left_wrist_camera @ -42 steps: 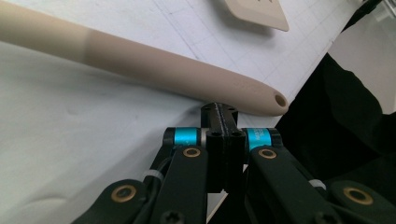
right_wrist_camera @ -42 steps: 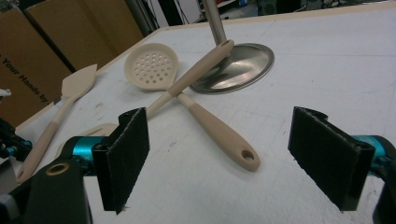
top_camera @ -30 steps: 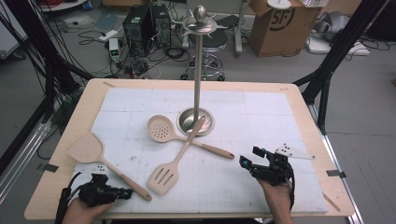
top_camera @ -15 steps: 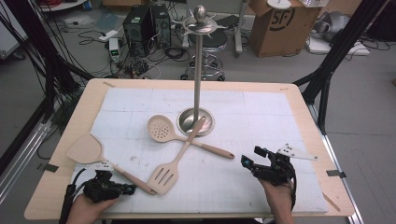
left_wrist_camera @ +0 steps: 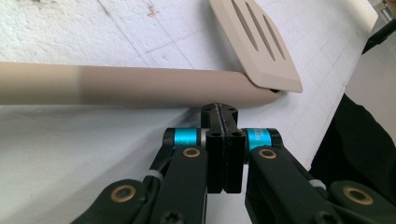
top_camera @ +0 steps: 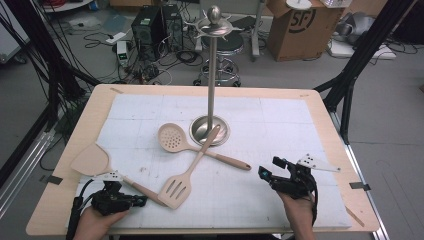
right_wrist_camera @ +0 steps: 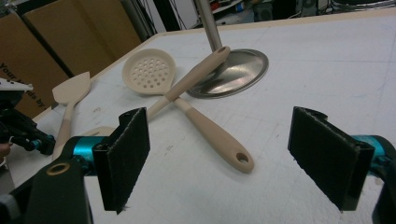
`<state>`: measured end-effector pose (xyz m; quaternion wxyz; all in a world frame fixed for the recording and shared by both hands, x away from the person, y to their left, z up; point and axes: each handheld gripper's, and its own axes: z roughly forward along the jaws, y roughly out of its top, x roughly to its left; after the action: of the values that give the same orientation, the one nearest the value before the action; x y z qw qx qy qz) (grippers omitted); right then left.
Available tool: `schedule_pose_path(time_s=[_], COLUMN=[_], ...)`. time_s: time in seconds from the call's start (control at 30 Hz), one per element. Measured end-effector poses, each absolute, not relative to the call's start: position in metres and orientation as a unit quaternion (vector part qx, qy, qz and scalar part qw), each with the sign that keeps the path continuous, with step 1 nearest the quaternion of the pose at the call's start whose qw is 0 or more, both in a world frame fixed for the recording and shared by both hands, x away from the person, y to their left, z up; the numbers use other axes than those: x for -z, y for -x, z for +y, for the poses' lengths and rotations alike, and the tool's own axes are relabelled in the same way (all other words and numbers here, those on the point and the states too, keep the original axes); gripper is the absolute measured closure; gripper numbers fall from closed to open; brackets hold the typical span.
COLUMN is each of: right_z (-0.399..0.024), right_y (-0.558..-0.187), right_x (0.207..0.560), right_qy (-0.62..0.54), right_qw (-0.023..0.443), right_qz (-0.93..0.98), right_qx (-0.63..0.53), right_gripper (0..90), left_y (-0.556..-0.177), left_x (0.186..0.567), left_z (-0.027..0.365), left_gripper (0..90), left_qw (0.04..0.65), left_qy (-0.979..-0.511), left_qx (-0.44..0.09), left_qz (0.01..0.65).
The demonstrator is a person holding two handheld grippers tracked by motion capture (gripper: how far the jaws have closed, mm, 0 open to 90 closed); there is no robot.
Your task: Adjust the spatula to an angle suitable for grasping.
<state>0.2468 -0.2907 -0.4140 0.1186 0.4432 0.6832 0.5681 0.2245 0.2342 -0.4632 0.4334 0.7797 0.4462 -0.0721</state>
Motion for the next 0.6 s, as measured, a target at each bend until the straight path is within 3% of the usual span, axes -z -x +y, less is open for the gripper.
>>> schedule_pose_path(time_s=[0.6], right_z=[-0.292], right_y=[-0.246], right_x=[0.413], right_qy=[-0.442], right_qw=[0.121], right_qz=[0.683], right_qx=[-0.57], right_gripper=[19.7], left_y=[-0.253], left_x=[0.465], left_z=[0.225], left_gripper=[89.8], left_qw=[0.44], left_qy=[-0.762], left_qx=[0.055], left_qz=[0.472])
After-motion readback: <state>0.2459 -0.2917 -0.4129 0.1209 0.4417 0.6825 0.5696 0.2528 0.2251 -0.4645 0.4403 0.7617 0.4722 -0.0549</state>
